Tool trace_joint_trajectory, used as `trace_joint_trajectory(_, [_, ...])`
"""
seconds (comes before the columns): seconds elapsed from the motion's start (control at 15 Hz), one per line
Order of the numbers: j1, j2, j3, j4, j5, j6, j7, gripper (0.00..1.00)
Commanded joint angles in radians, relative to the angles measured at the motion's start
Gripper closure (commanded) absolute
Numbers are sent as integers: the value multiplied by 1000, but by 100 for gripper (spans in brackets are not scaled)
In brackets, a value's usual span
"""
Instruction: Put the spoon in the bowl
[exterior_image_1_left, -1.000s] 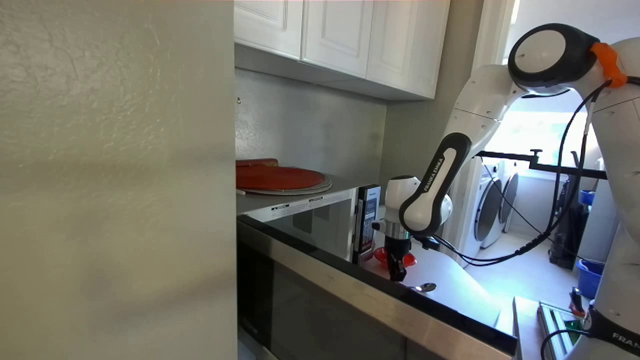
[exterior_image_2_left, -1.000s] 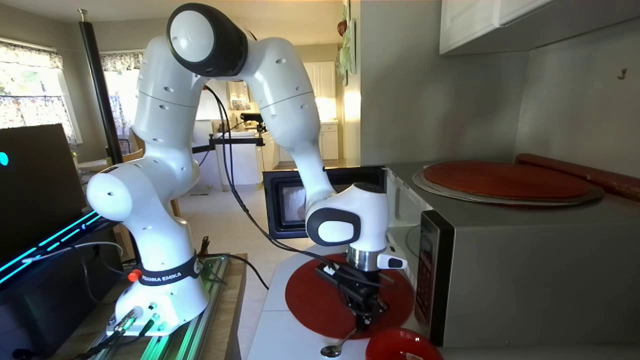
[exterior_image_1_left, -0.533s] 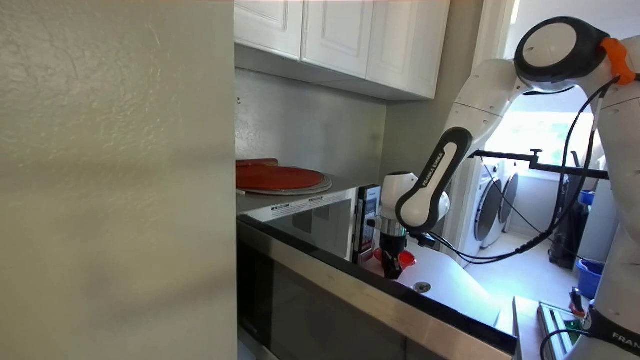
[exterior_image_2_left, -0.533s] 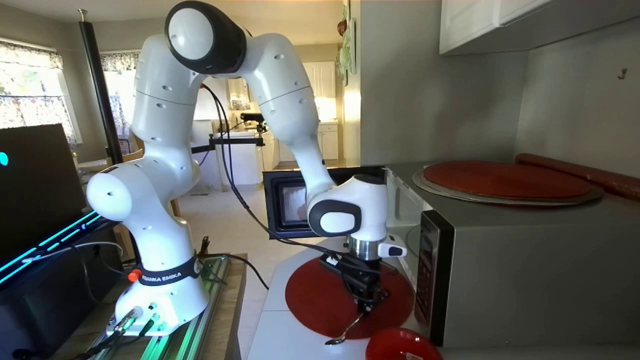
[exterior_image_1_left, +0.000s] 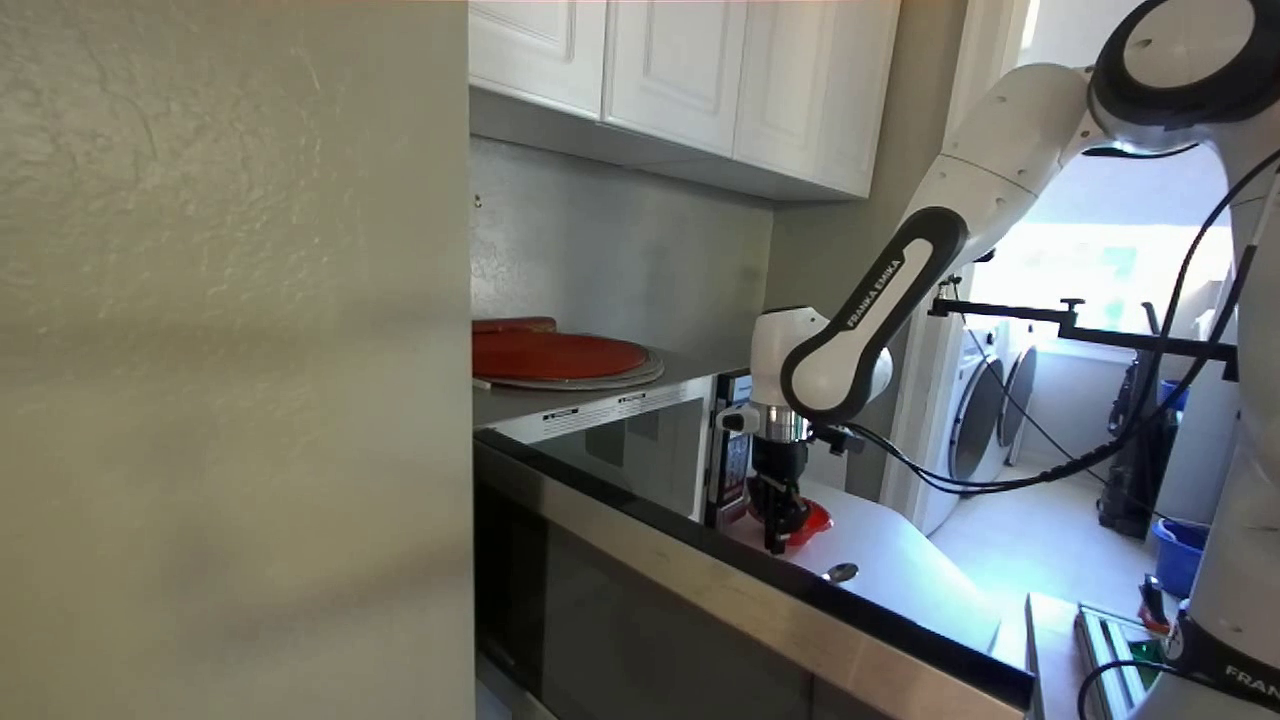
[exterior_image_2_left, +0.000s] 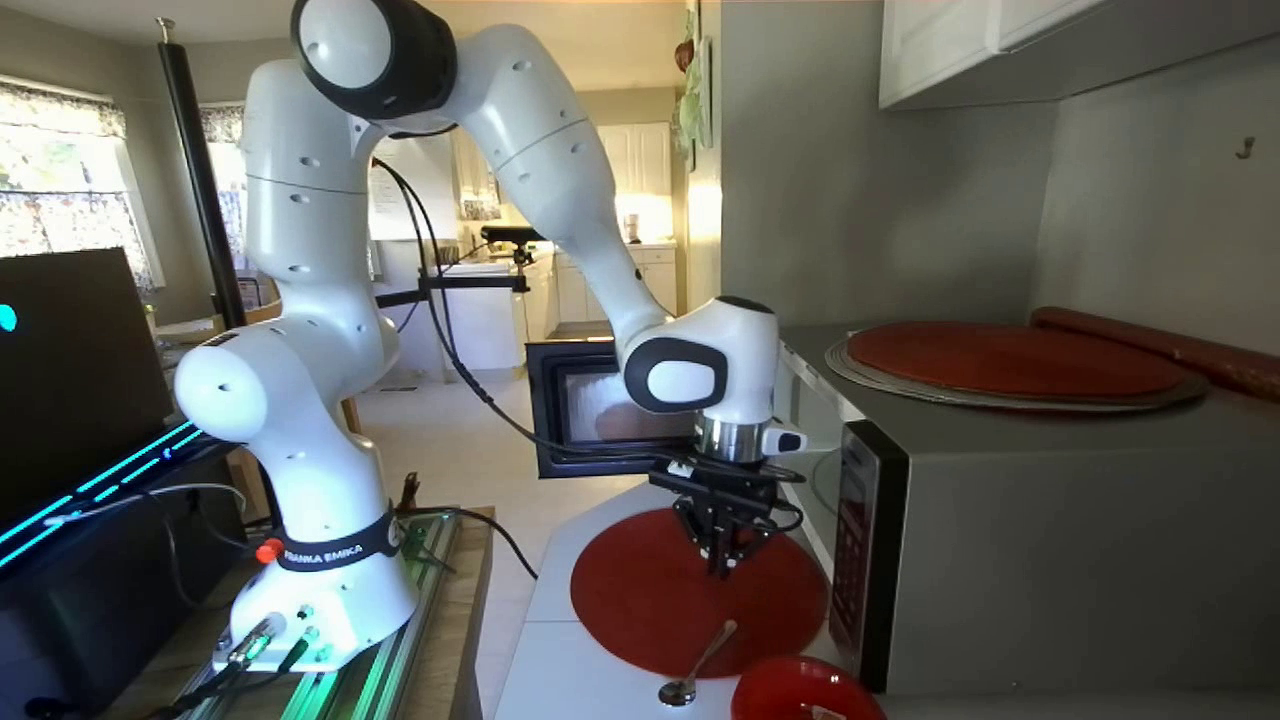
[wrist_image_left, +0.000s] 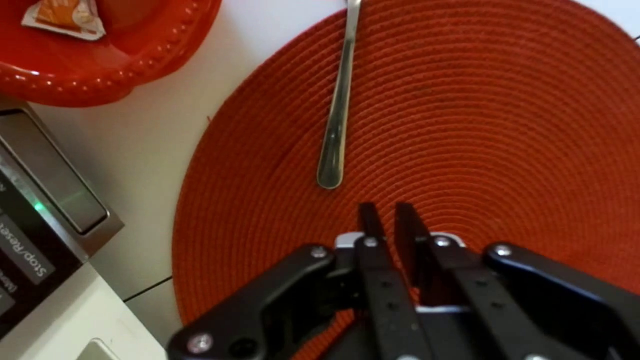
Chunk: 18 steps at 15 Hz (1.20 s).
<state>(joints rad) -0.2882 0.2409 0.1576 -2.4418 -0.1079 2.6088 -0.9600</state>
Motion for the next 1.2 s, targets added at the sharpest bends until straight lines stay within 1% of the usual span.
trace_joint_trajectory(0.0, [52,-30,-76,10,-2,-87,-41,96])
trace_joint_trajectory(0.07, [62,-30,-99,12,-14,-94,-29,69])
trace_joint_trajectory(0.13, [74,-32,-121,9,-31,-92,-9,58])
trace_joint_trajectory(0.27, [82,-25,-150,6,-31,-87,-6,45])
trace_joint_trajectory(0.33, [89,-22,-165,4,-38,-73,8,38])
trace_joint_trajectory(0.4, [88,-16,-170,4,-23,-63,1,31])
trace_joint_trajectory(0.67, [104,26,-198,9,-36,-29,51,3])
trace_joint_trajectory(0.8, [119,56,-217,10,-67,-13,105,0])
trace_joint_trajectory(0.93, [145,91,-249,16,-140,4,190,0])
trace_joint_trajectory(1.0, [155,106,-260,19,-170,13,228,10])
trace_joint_trajectory(1.07, [163,119,-269,22,-198,18,263,25])
trace_joint_trajectory(1.13, [170,129,-275,24,-223,20,295,31])
